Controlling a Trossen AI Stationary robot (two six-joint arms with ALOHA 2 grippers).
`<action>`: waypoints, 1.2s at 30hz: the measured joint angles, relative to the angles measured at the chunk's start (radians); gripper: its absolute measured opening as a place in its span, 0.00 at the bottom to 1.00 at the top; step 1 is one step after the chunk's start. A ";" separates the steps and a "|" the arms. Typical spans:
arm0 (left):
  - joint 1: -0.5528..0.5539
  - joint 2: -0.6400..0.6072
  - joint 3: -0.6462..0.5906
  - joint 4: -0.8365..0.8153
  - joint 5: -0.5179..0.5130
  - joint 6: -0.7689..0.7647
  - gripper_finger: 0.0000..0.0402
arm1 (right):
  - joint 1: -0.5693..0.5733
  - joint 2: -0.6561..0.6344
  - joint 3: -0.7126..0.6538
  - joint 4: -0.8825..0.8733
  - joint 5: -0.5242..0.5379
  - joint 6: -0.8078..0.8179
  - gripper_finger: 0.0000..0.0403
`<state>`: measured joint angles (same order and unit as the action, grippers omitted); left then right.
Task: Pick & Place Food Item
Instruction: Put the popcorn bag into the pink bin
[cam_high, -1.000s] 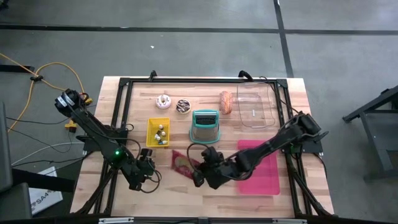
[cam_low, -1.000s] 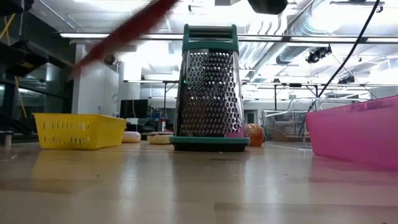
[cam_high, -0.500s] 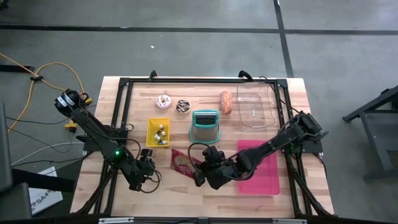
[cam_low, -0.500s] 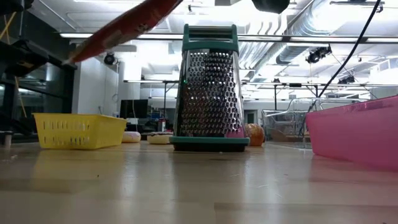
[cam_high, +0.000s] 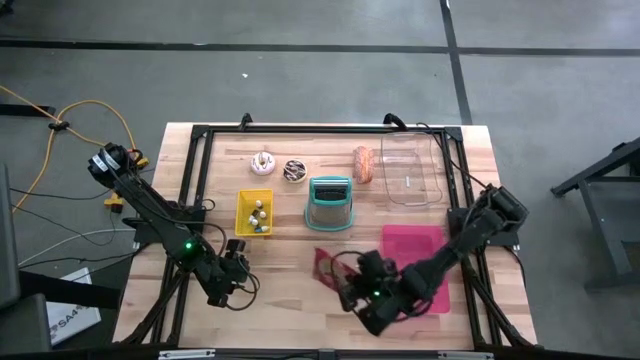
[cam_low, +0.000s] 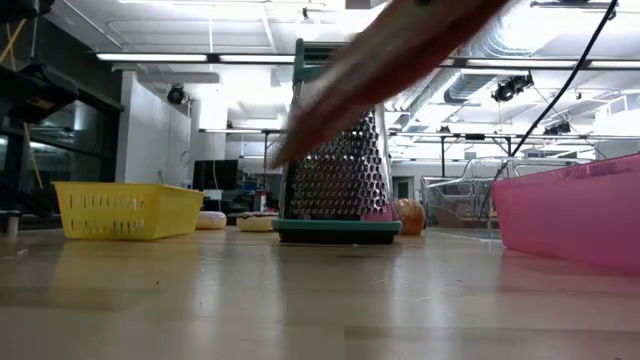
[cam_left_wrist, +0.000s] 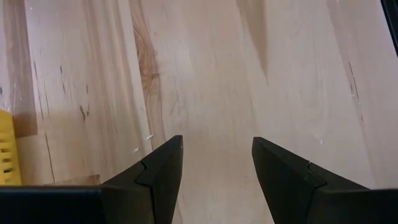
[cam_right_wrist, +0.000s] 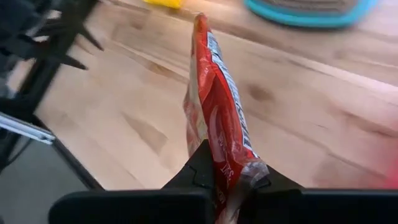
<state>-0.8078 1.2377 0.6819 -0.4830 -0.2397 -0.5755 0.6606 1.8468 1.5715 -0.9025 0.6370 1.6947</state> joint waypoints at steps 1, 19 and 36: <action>0.000 0.000 0.000 0.002 0.000 0.000 0.47 | 0.018 -0.012 0.000 -0.045 0.009 0.033 0.03; 0.000 0.000 0.000 0.027 0.000 0.000 0.47 | 0.192 -0.127 0.000 -0.665 0.059 0.565 0.03; 0.001 0.000 0.000 0.049 -0.026 0.000 0.47 | 0.228 -0.141 0.000 -0.668 -0.098 0.443 0.03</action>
<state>-0.8070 1.2377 0.6815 -0.4343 -0.2653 -0.5755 0.8882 1.7061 1.5719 -1.5707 0.5389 2.1376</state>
